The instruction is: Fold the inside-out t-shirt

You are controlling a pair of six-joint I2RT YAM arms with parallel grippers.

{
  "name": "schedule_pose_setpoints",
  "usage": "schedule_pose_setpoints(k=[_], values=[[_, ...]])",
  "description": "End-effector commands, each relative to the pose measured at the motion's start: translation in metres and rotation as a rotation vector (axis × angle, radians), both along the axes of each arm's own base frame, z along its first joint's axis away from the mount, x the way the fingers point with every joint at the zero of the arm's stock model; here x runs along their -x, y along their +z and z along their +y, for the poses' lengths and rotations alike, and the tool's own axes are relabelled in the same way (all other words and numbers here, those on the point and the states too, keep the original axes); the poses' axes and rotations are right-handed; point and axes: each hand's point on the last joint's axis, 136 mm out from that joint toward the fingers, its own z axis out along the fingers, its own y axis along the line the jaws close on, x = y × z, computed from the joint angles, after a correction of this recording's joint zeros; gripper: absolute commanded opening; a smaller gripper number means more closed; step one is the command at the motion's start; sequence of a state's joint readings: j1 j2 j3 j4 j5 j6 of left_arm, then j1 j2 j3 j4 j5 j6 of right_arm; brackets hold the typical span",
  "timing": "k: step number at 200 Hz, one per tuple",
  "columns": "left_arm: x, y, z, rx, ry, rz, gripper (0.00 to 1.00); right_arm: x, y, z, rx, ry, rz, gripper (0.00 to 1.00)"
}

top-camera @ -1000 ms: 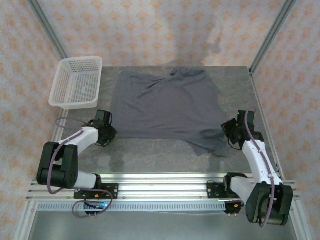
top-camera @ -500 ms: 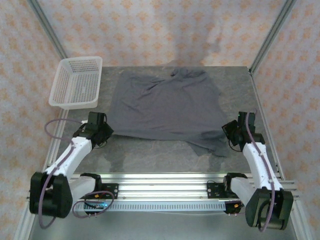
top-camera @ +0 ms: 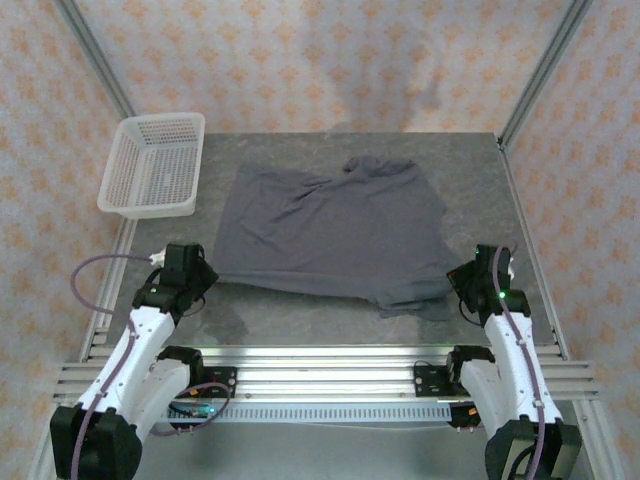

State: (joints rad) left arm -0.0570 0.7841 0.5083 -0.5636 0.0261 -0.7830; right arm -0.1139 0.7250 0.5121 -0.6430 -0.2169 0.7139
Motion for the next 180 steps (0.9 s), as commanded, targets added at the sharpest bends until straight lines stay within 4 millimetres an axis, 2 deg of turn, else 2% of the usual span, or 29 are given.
schedule_pose_setpoints(k=[1, 25, 45, 71, 91, 121, 156, 180], values=[[-0.003, 0.018, 0.004, -0.035, -0.021, -0.102, 0.00, -0.002, 0.015, -0.004, 0.026, -0.011, -0.048, 0.00], [-0.007, 0.032, 0.002, -0.031, -0.032, -0.190, 0.00, -0.012, 0.027, -0.003, 0.015, -0.009, -0.087, 0.00], [-0.015, 0.045, 0.003, -0.041, -0.033, -0.226, 0.00, -0.029, 0.046, -0.004, 0.015, -0.004, -0.137, 0.00], [-0.042, 0.075, 0.002, -0.073, -0.058, -0.284, 0.00, -0.062, 0.071, -0.004, 0.012, 0.011, -0.205, 0.00], [-0.068, 0.088, 0.007, -0.134, -0.074, -0.266, 0.00, -0.089, 0.077, -0.004, 0.004, 0.038, -0.193, 0.00], [-0.107, 0.075, 0.013, -0.204, -0.084, -0.172, 0.00, -0.131, 0.080, -0.002, -0.003, 0.088, -0.195, 0.00], [-0.150, 0.051, 0.007, -0.179, -0.119, -0.115, 0.00, -0.170, 0.057, -0.002, -0.006, 0.131, -0.120, 0.00], [-0.162, 0.031, 0.008, -0.171, -0.103, -0.078, 0.00, -0.187, 0.039, -0.001, -0.020, 0.153, -0.084, 0.00]])
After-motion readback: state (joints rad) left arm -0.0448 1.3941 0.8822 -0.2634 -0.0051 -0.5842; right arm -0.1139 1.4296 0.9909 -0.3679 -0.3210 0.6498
